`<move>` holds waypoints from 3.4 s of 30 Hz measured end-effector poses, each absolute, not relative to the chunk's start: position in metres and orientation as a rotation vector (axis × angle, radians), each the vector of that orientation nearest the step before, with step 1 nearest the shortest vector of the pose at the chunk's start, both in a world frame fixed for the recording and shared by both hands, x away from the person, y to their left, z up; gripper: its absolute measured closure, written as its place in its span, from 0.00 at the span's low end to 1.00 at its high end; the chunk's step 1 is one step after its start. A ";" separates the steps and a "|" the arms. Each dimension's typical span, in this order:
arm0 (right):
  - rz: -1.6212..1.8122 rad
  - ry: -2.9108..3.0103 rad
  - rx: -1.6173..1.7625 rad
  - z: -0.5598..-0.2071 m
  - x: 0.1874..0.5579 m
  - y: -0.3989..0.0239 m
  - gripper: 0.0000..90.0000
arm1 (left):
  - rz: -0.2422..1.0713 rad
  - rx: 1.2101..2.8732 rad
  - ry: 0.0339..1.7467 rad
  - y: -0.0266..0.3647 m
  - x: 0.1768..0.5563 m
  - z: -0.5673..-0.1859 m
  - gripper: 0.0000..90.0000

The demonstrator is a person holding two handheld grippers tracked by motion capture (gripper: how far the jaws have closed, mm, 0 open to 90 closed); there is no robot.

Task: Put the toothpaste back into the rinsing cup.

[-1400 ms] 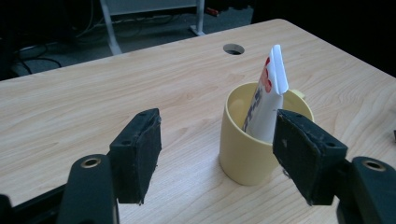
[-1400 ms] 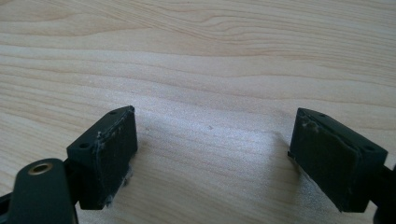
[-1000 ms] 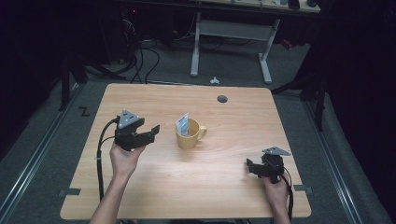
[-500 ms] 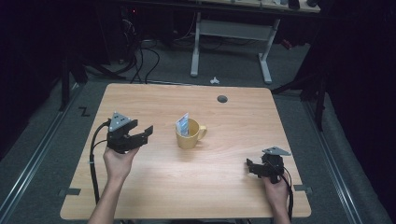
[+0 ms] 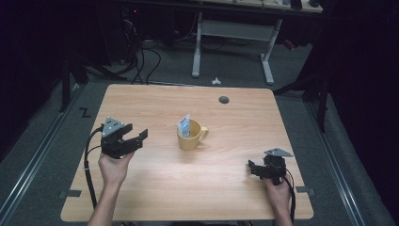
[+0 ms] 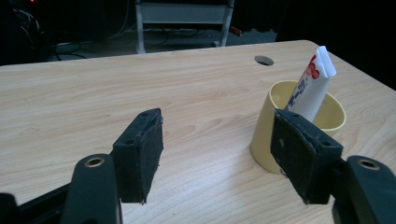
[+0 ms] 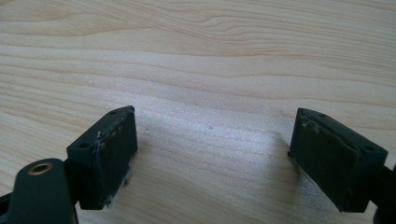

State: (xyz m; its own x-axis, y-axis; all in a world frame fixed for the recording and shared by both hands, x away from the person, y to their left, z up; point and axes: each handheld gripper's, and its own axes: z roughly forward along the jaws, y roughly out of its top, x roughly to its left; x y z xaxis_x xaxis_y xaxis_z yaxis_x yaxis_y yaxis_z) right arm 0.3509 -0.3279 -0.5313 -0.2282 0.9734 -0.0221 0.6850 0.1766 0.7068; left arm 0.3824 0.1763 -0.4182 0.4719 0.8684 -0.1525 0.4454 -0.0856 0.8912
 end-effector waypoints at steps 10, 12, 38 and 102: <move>0.800 1.983 1.557 -0.531 0.351 -0.328 0.16 | 0.521 1.707 1.142 0.179 0.380 -0.422 0.39; 0.800 1.984 1.557 -0.531 0.351 -0.328 0.16 | 0.522 1.708 1.146 0.179 0.379 -0.423 0.39; 0.800 1.983 1.557 -0.531 0.351 -0.328 0.16 | 0.534 1.711 1.185 0.189 0.371 -0.440 0.40; 0.800 1.983 1.557 -0.531 0.351 -0.328 0.16 | 0.544 1.867 1.316 0.174 0.383 -0.505 0.40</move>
State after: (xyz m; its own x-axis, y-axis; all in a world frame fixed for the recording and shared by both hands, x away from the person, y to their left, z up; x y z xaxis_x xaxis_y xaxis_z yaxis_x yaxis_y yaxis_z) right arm 0.3509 -0.3280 -0.5313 -0.2285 0.9733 -0.0224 0.6852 0.1771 0.7065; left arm 0.3827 0.1743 -0.5052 0.3747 0.9232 -0.0858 0.5929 -0.1674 0.7877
